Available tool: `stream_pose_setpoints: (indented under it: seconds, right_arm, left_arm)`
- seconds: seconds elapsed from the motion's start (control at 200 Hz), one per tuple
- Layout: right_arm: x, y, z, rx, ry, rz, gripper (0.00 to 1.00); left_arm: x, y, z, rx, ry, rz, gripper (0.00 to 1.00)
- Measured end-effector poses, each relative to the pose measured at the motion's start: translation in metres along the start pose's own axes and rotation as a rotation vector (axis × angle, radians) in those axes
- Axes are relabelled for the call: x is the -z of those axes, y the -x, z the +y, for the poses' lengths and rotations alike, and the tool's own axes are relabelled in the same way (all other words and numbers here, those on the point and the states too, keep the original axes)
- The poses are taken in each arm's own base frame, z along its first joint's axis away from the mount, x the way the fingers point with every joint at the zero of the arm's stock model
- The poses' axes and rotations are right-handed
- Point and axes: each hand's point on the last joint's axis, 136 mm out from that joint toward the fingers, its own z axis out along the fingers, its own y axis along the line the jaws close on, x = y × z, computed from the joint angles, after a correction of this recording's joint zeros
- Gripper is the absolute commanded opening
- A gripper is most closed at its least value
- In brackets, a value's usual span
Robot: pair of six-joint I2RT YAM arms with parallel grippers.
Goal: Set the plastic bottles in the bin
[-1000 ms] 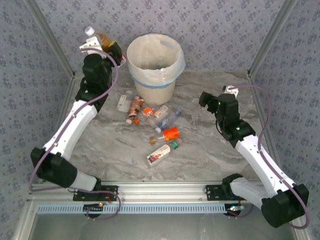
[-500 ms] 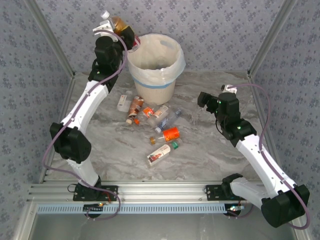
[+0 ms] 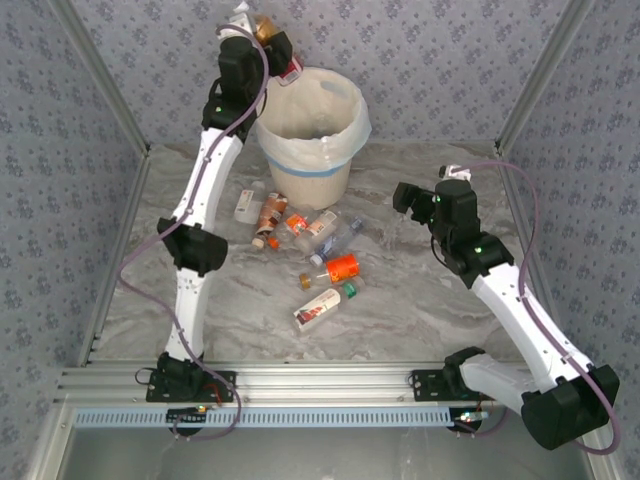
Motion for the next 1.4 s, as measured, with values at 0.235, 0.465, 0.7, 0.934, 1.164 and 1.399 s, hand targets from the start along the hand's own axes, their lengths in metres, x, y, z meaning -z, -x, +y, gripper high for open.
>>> stream_pose_setpoints:
  seconds: [0.235,0.465,0.7,0.934,1.164,1.399]
  right_arm:
    - [0.002,0.000,0.000,0.022,-0.006,0.010,1.00]
    - [0.002,-0.001,-0.001,0.042,-0.017,0.019,1.00]
    - [0.004,0.005,0.000,0.044,-0.017,0.005,1.00]
    - [-0.003,-0.010,0.013,0.080,0.058,0.043,1.00]
    - [-0.007,-0.046,0.042,0.302,0.226,0.139,1.00]
    - [0.002,-0.121,0.090,0.693,0.491,0.320,1.00]
  left_arm:
    - [-0.016,-0.043,0.018,0.106,0.040,0.088,0.57]
    - [-0.030,-0.078,0.017,0.210,0.043,0.118,0.89]
    - [-0.032,-0.094,0.008,0.188,0.032,0.141,1.00]
    - [-0.017,-0.086,0.001,0.163,-0.019,0.226,0.99]
    - [0.012,-0.031,0.009,0.233,-0.058,0.242,0.99]
    - [0.041,-0.017,-0.003,0.312,-0.124,0.328,1.00]
